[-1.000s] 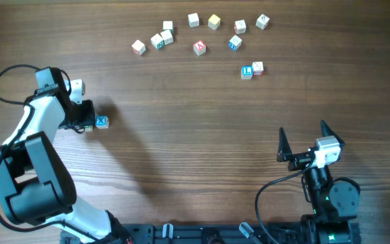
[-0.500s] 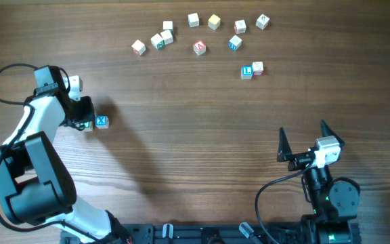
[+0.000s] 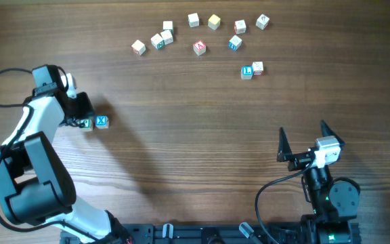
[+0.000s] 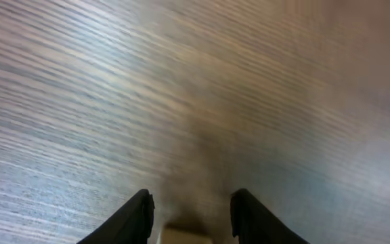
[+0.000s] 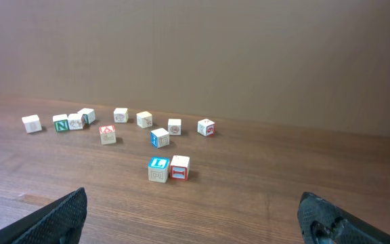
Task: Form a horizontal line
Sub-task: 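Lower the green block beside the blue X block and release, then lift the left gripper and move it back to the block cluster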
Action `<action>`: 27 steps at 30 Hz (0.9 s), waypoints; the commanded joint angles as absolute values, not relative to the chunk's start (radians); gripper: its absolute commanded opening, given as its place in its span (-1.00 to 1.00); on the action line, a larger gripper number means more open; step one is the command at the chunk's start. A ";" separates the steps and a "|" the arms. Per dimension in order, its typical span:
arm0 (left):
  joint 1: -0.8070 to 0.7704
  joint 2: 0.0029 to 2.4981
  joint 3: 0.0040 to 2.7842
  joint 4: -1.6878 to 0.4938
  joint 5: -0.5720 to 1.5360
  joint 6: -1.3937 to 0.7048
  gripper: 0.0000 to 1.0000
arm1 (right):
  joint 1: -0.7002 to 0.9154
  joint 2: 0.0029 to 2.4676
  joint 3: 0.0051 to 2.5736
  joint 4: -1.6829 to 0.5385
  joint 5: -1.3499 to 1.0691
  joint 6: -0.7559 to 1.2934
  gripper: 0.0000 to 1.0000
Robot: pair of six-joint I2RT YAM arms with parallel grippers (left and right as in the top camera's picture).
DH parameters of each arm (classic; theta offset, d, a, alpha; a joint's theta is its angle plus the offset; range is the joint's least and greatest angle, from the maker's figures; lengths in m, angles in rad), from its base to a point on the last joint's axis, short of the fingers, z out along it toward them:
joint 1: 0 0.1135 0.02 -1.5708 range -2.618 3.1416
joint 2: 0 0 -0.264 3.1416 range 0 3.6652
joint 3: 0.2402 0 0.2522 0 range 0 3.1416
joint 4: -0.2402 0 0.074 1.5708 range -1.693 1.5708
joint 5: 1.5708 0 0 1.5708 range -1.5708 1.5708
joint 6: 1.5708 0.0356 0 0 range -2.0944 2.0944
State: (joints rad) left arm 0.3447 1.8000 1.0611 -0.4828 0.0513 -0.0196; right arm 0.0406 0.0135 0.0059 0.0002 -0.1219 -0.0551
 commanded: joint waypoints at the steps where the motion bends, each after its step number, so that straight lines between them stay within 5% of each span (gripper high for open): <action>1: 0.369 1.812 1.053 -0.447 0.047 -0.262 -0.19 | 0.047 0.007 0.006 0.006 -0.112 -0.069 0.99; 12: 0.415 1.812 1.053 -0.574 -0.158 -0.440 -0.88 | 0.047 0.007 0.006 0.006 -0.112 -0.069 1.00; 27: 0.414 1.813 1.053 -0.627 0.034 -0.501 -0.92 | 0.047 0.007 0.006 0.006 -0.112 -0.069 0.99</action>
